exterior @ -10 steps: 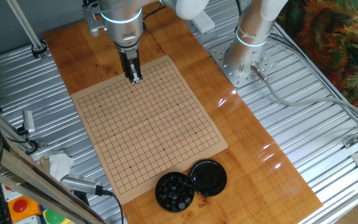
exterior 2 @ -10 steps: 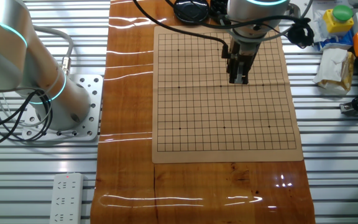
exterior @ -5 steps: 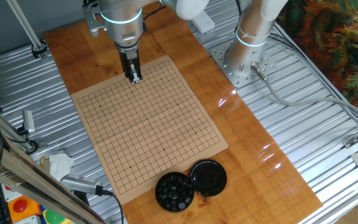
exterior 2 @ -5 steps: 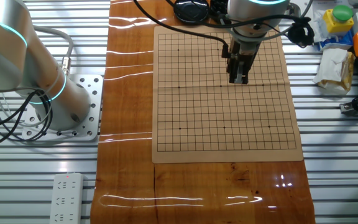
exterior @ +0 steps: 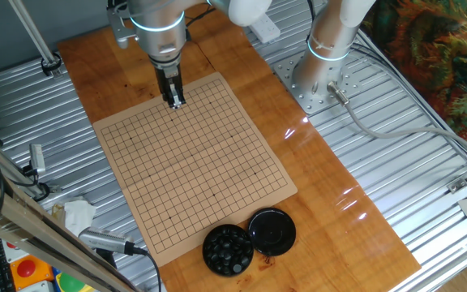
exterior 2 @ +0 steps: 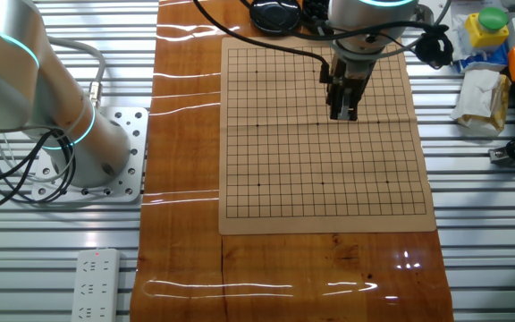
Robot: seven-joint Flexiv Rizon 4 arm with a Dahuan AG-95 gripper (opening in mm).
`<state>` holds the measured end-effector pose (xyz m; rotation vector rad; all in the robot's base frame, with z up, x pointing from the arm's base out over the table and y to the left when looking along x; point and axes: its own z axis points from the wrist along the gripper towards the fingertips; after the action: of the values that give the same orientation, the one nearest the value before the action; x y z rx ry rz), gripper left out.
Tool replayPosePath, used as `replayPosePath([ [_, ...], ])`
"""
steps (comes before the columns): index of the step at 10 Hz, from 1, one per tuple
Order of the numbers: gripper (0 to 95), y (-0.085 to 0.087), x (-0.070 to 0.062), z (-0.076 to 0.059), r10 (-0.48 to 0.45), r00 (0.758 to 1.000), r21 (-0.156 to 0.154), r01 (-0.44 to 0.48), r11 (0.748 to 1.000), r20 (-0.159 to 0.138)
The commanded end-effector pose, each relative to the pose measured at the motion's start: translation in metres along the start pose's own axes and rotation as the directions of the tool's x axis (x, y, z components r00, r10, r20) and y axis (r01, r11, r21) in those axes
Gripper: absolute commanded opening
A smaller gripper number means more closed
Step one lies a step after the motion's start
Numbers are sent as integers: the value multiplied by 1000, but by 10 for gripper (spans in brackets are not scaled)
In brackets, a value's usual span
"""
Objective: Play the first move as black on the 3-4 point in the upper right corner of the Go board
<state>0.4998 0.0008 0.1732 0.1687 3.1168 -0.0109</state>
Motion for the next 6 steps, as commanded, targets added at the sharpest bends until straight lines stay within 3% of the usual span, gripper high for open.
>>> replayPosePath([
  [1,0,0,0,0,-44,999,-2,44,999,1],
  [6,0,0,0,0,-170,986,-1,170,986,-2],
])
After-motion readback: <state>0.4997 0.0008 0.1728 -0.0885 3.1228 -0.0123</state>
